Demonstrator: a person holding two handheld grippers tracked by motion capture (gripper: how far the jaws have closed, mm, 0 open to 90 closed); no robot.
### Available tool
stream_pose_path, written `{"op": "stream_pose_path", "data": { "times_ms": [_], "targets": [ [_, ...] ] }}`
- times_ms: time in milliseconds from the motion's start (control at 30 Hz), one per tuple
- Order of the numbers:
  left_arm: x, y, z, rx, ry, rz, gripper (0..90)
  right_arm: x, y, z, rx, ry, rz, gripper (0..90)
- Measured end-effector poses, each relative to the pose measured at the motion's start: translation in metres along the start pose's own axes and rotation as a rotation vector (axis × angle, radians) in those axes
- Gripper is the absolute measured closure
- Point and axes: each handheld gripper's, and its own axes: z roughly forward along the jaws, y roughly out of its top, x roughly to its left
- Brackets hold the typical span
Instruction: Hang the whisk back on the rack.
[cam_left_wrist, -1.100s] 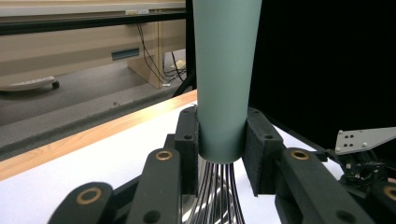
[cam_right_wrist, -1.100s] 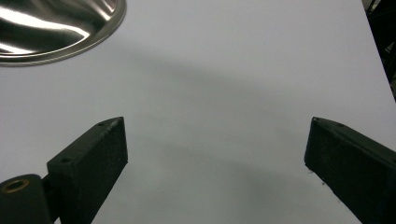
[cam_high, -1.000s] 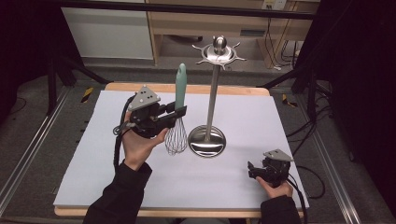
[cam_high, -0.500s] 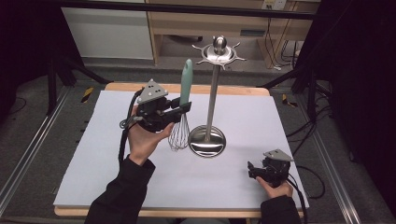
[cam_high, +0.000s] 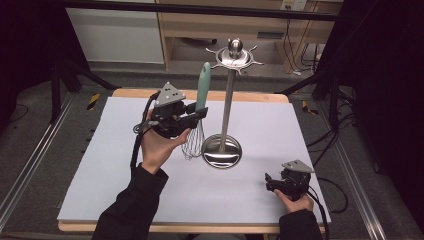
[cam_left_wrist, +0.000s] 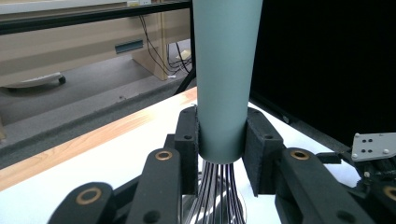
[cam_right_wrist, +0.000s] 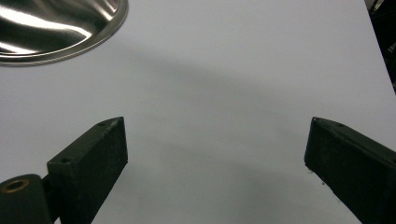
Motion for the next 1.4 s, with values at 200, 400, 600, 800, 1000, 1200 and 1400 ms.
{"op": "stream_pose_path", "data": {
  "times_ms": [200,400,600,800,1000,1200,1400],
  "targets": [
    [0.001,0.002,0.004,0.012,0.003,0.003,68.9,0.001,0.0,0.0,-0.001,0.002,0.006,6.5],
    [0.0,0.004,0.006,0.013,0.008,0.01,68.9,0.0,0.0,0.0,-0.001,0.002,0.001,6.5],
    [-0.002,0.01,0.009,0.027,0.014,0.02,68.8,0.0,0.0,-0.001,-0.002,0.003,0.002,6.5],
    [-0.003,0.011,0.015,0.038,0.016,0.021,68.9,0.0,0.0,-0.001,-0.001,0.007,0.007,6.5],
    [-0.002,0.011,0.02,0.041,0.016,0.018,68.9,-0.001,0.0,-0.001,-0.001,0.007,0.01,6.5],
    [-0.003,0.01,0.026,0.039,0.019,0.022,68.8,-0.001,0.0,-0.001,-0.001,0.01,0.013,6.5],
    [-0.002,0.009,0.031,0.028,0.013,0.021,68.7,-0.001,0.0,-0.001,-0.002,0.01,0.012,6.5]
  ]
}}
